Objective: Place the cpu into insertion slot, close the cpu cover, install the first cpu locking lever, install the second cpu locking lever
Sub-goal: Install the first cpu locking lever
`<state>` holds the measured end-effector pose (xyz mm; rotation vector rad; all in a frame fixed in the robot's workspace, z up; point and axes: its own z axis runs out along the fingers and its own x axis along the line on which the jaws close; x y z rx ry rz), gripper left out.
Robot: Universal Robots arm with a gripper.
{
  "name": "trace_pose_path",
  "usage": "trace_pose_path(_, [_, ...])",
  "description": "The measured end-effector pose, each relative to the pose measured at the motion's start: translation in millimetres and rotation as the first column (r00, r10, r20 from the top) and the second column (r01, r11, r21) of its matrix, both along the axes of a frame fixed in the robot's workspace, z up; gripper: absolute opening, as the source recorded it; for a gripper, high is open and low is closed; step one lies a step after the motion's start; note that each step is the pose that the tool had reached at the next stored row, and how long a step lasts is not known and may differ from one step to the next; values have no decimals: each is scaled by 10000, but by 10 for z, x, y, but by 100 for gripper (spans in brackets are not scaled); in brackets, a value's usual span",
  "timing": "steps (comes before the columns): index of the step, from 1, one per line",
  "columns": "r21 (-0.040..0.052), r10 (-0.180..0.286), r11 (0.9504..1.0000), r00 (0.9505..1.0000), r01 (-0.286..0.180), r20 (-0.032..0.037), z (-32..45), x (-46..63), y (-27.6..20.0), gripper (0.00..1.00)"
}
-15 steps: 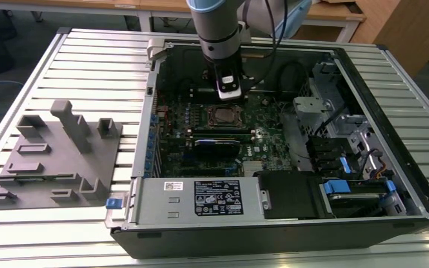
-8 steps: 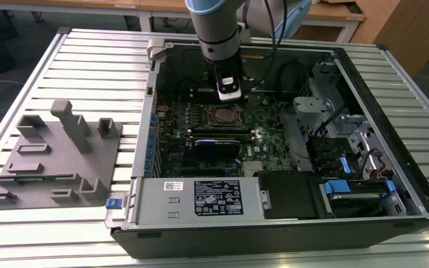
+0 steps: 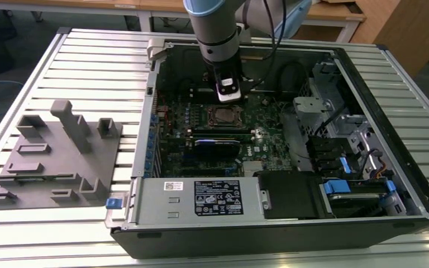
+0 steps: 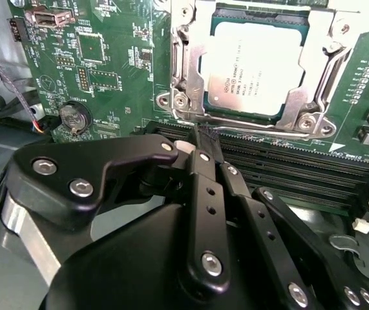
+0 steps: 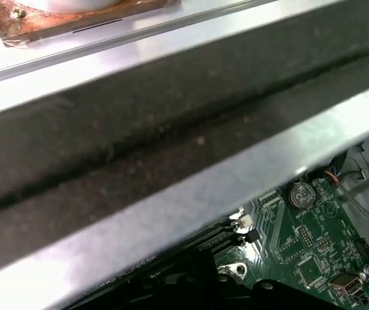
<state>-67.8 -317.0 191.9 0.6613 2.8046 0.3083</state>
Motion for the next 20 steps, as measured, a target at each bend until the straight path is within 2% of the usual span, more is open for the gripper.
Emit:
trace_pose_path(8, [1, 0, 10000, 9999, 0, 122, -25, -38, 0, 11])
trace_pose_path(11, [81, -2, 10000, 9999, 1, 129, -24, -40, 0, 11])
trace_pose_path(13, [101, -3, 9999, 9999, 2, 132, -16, -40, 1, 11])
trace_pose_path(16, [103, -2, 9999, 9999, 0, 130, 38, -40, 0, 11])
trace_pose_path(20, [89, 0, 10000, 9999, -1, 132, 44, -39, -4, 11])
